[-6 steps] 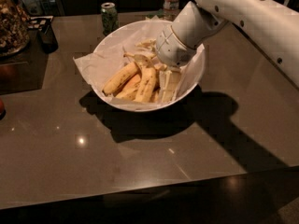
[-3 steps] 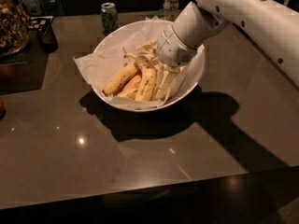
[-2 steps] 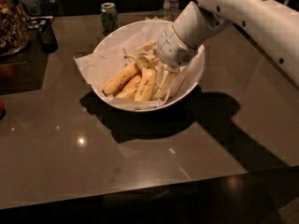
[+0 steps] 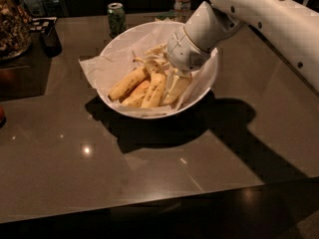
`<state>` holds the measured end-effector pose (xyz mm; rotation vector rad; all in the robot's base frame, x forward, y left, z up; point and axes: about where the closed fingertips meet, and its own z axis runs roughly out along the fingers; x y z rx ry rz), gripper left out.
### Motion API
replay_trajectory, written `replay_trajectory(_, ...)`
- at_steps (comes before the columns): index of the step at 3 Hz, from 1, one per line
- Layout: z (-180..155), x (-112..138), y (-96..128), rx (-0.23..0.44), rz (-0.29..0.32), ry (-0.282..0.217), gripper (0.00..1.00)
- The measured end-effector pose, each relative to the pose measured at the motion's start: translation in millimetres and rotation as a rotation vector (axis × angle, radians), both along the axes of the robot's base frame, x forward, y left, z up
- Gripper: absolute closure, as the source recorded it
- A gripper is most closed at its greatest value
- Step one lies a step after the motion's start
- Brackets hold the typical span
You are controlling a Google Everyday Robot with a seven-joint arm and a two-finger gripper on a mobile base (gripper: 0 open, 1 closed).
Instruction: Pick banana from white bowl
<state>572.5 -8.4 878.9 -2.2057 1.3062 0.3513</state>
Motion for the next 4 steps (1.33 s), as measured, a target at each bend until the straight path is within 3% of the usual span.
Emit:
replay_trajectory(1, 9, 0, -1, 0.011, -0.024, -0.032, 1.00)
replay_trajectory(2, 32, -2, -4, 0.026, -0.071, -0.093, 1.00)
replay_trajectory(4, 72, -12, -25, 0.086, -0.195, -0.206, 1.00)
